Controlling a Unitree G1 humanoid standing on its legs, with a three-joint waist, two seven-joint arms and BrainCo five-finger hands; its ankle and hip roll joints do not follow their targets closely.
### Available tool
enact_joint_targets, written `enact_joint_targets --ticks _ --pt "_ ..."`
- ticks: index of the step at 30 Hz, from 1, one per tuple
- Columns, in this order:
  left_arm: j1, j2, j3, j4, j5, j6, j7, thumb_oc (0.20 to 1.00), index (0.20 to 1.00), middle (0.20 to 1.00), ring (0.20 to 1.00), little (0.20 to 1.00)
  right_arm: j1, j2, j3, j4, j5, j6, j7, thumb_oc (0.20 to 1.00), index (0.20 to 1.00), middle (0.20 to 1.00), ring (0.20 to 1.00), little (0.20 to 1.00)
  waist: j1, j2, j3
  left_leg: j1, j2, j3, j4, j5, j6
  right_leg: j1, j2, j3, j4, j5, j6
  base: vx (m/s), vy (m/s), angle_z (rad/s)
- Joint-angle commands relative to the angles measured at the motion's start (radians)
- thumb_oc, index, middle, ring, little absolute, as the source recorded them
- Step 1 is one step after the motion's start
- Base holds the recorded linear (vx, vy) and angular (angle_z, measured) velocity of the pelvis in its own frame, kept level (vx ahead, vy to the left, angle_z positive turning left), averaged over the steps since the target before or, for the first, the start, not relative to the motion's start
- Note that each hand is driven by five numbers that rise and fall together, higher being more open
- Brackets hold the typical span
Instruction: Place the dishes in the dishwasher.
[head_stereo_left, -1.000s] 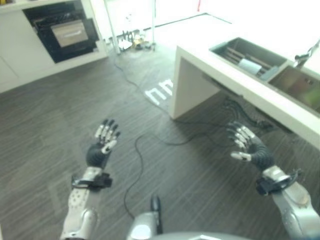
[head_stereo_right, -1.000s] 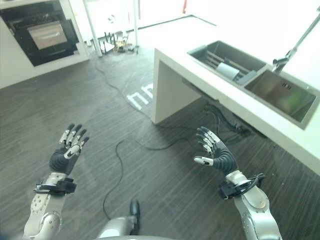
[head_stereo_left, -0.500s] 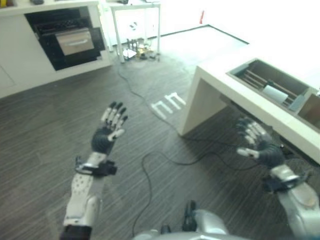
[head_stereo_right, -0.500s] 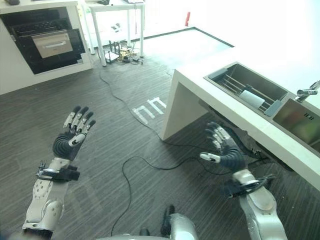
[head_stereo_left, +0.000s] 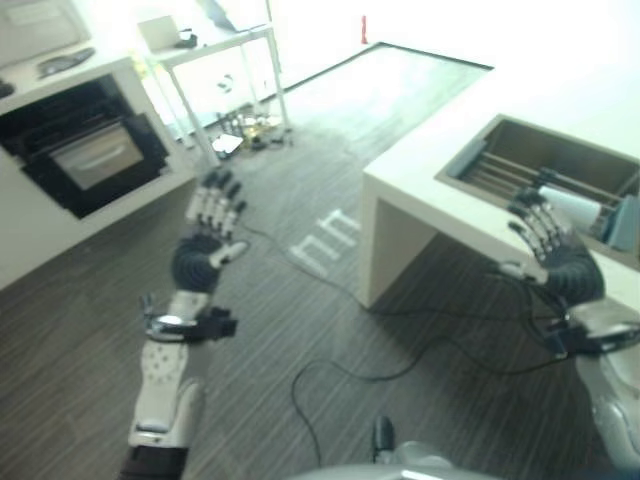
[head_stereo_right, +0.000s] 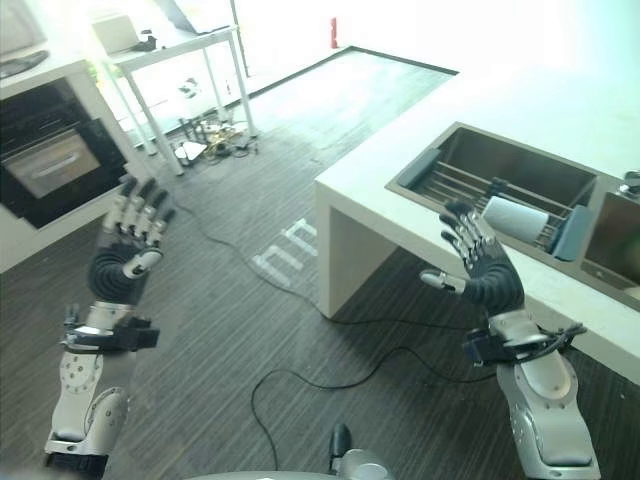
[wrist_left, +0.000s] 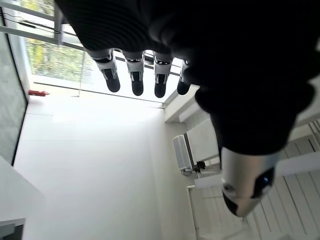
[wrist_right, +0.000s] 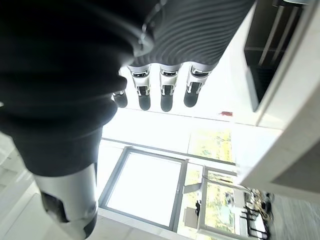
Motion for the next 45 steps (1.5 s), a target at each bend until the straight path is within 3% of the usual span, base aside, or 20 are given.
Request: enact_joint_targets --ticks 1,4,6,10,11,12,13,15,18,22,28,30,31,32,34,37,38,40,43,45 --pt "-0.004 0.049 0.031 -0.018 0.094 -0.128 0.061 1.0 1.0 1.0 1.0 1.0 -0.01 0.016 -0.035 -0.049 0.008 -0.085 -0.01 1.0 1.0 1.0 1.0 1.0 0.002 -0.035 -0.066 0.028 0.004 0.035 0.089 0.161 -0.04 -0.04 -0.086 -0.028 -0.053 0.069 0.118 0.11 -0.313 -0.1" --pt "0.006 0.042 0.032 -0.04 0.126 -0.164 0.035 1.0 1.0 1.0 1.0 1.0 -0.005 0.005 -0.057 -0.058 0.026 -0.087 -0.01 1.0 1.0 1.0 1.0 1.0 0.006 -0.058 -0.057 -0.115 0.048 0.026 0.385 0.226 -0.071 0.007 -0.073 0.005 -0.052 0.033 0.068 0.14 -0.298 -0.28" --pt "0.01 0.043 0.035 -0.043 0.143 -0.174 0.012 1.0 1.0 1.0 1.0 1.0 -0.006 0.01 -0.061 -0.06 0.042 -0.083 -0.01 1.0 1.0 1.0 1.0 1.0 0.019 -0.067 -0.047 -0.184 0.035 0.002 0.416 0.189 -0.048 0.031 -0.071 0.033 -0.054 0.021 0.065 0.15 -0.151 -0.46" --pt "0.024 0.05 0.038 -0.052 0.142 -0.166 -0.014 1.0 1.0 1.0 1.0 1.0 -0.041 0.039 -0.024 -0.04 0.035 -0.058 -0.001 1.0 1.0 1.0 1.0 1.0 0.042 -0.046 -0.038 -0.208 -0.053 -0.036 0.131 0.101 0.014 0.058 -0.045 0.172 -0.057 -0.011 0.099 0.23 0.049 -0.81" --pt "0.026 0.05 0.034 -0.049 0.15 -0.164 -0.009 1.0 1.0 1.0 1.0 1.0 -0.045 0.049 -0.01 -0.035 0.028 -0.056 0.003 1.0 1.0 1.0 1.0 1.0 0.051 -0.036 -0.037 -0.2 -0.076 -0.074 0.034 0.107 0.017 0.063 -0.033 0.208 -0.057 -0.018 0.106 0.3 0.027 -1.09" --pt "0.03 0.049 0.021 -0.044 0.169 -0.162 0.009 1.0 1.0 1.0 1.0 1.0 -0.057 0.061 0.018 -0.035 0.009 -0.041 -0.009 1.0 1.0 1.0 1.0 1.0 0.073 -0.022 -0.034 -0.21 -0.101 -0.157 -0.075 0.177 0.015 0.072 -0.004 0.276 -0.057 -0.022 0.103 0.33 -0.002 -1.07" --pt "0.032 0.049 0.014 -0.042 0.179 -0.159 0.014 1.0 1.0 1.0 1.0 1.0 -0.064 0.061 0.034 -0.035 0.002 -0.032 -0.024 1.0 1.0 1.0 1.0 1.0 0.09 -0.015 -0.029 -0.243 -0.111 -0.201 -0.088 0.208 0.012 0.087 0.013 0.314 -0.057 -0.034 0.099 0.29 -0.023 -1.02" --pt "0.021 0.045 -0.009 -0.033 0.203 -0.159 0.01 1.0 1.0 1.0 1.0 1.0 -0.082 0.054 0.054 -0.024 0.02 -0.021 -0.063 1.0 1.0 1.0 1.0 1.0 0.133 -0.013 -0.019 -0.364 -0.127 -0.21 -0.088 0.281 0.0 0.143 0.046 0.372 -0.057 -0.069 0.084 0.29 -0.005 -1.68" --pt "0.017 0.05 -0.011 -0.035 0.211 -0.163 0.003 1.0 1.0 1.0 1.0 1.0 -0.087 0.055 0.053 -0.012 0.08 0.001 -0.068 1.0 1.0 1.0 1.0 1.0 0.155 -0.021 -0.015 -0.398 -0.147 -0.222 -0.078 0.294 0.014 0.177 0.049 0.403 -0.057 -0.091 0.079 0.2 0.072 -0.93" --pt "0.017 0.063 -0.014 -0.037 0.21 -0.163 0.015 1.0 1.0 1.0 1.0 1.0 -0.045 0.077 0.049 -0.029 0.094 0.001 -0.047 1.0 1.0 1.0 1.0 1.0 0.137 -0.026 -0.024 -0.355 -0.15 -0.192 -0.083 0.269 0.041 0.205 0.04 0.424 -0.057 -0.095 0.09 0.22 0.191 -0.78" --pt "-0.019 0.065 -0.054 -0.044 0.192 -0.141 -0.011 1.0 1.0 1.0 1.0 1.0 -0.047 0.078 0.035 -0.031 0.081 0.02 -0.051 1.0 1.0 1.0 1.0 1.0 0.143 -0.065 -0.062 -0.317 -0.169 -0.164 -0.088 0.231 0.08 0.231 0.032 0.411 -0.016 -0.107 0.108 0.17 0.172 -0.29" --pt "-0.01 0.063 -0.057 -0.051 0.204 -0.137 -0.014 1.0 1.0 1.0 1.0 1.0 -0.053 0.087 0.041 -0.04 0.084 0.036 -0.036 1.0 1.0 1.0 1.0 1.0 0.157 -0.089 -0.069 -0.31 -0.174 -0.142 -0.088 0.216 0.09 0.203 0.016 0.345 0.08 -0.075 0.136 0.1 0.087 -0.37" --pt "-0.005 0.072 -0.047 -0.047 0.227 -0.133 0.001 1.0 1.0 1.0 1.0 1.0 -0.055 0.109 0.068 -0.037 0.082 0.037 0.0 1.0 1.0 1.0 1.0 1.0 0.17 -0.098 -0.061 -0.287 -0.158 -0.113 -0.088 0.202 0.093 0.135 0.008 0.253 0.237 -0.037 0.178 0.1 0.054 -0.59" --pt "-0.005 0.079 -0.038 -0.048 0.232 -0.127 0.01 1.0 1.0 1.0 1.0 1.0 -0.06 0.121 0.087 -0.035 0.074 0.044 0.009 1.0 1.0 1.0 1.0 1.0 0.174 -0.099 -0.054 -0.271 -0.15 -0.102 -0.088 0.192 0.093 0.095 0.001 0.214 0.289 -0.027 0.192 0.13 0.036 -0.38" --pt "-0.006 0.089 -0.023 -0.048 0.236 -0.124 0.022 1.0 1.0 1.0 1.0 1.0 -0.072 0.131 0.106 -0.025 0.071 0.048 0.025 1.0 1.0 1.0 1.0 1.0 0.188 -0.103 -0.048 -0.251 -0.146 -0.099 -0.088 0.171 0.091 0.083 -0.045 0.153 0.273 -0.048 0.199 0.08 -0.069 -1.33" --pt "-0.039 0.116 -0.018 -0.049 0.215 -0.112 0.022 1.0 1.0 1.0 1.0 1.0 -0.102 0.13 0.139 0.002 0.083 0.028 0.017 1.0 1.0 1.0 1.0 1.0 0.199 -0.084 -0.027 -0.193 -0.099 -0.117 -0.088 0.139 0.068 0.071 -0.169 0.074 0.126 -0.059 0.193 0.09 -0.246 -1.04" --pt "-0.049 0.118 -0.024 -0.053 0.212 -0.107 0.021 1.0 1.0 1.0 1.0 1.0 -0.105 0.123 0.139 0.003 0.088 0.024 0.015 1.0 1.0 1.0 1.0 1.0 0.191 -0.077 -0.018 -0.177 -0.083 -0.123 -0.088 0.125 0.06 0.067 -0.204 0.072 0.083 -0.041 0.194 0.14 -0.334 -0.71" --pt "-0.047 0.123 -0.034 -0.078 0.236 -0.088 0.042 1.0 1.0 1.0 1.0 1.0 -0.129 0.117 0.15 -0.013 0.095 0.048 0.007 1.0 1.0 1.0 1.0 1.0 0.171 -0.081 -0.001 -0.131 -0.059 -0.12 -0.088 0.085 0.04 0.011 -0.295 0.07 0.009 0.096 0.226 0.16 -0.382 0.01" --pt "-0.023 0.131 -0.016 -0.095 0.233 -0.078 0.053 1.0 1.0 1.0 1.0 1.0 -0.136 0.118 0.163 -0.031 0.095 0.07 0.023 1.0 1.0 1.0 1.0 1.0 0.154 -0.082 0.016 -0.077 -0.023 -0.094 -0.088 0.044 0.027 -0.046 -0.326 0.054 -0.025 0.154 0.248 0.24 -0.43 0.1" --pt "-0.001 0.13 -0.002 -0.1 0.206 -0.08 0.042 1.0 1.0 1.0 1.0 1.0 -0.123 0.106 0.157 -0.037 0.11 0.061 0.04 1.0 1.0 1.0 1.0 1.0 0.145 -0.086 0.018 -0.07 -0.007 -0.087 -0.088 0.034 0.026 -0.055 -0.313 0.07 -0.027 0.141 0.251 0.21 -0.473 0.04"
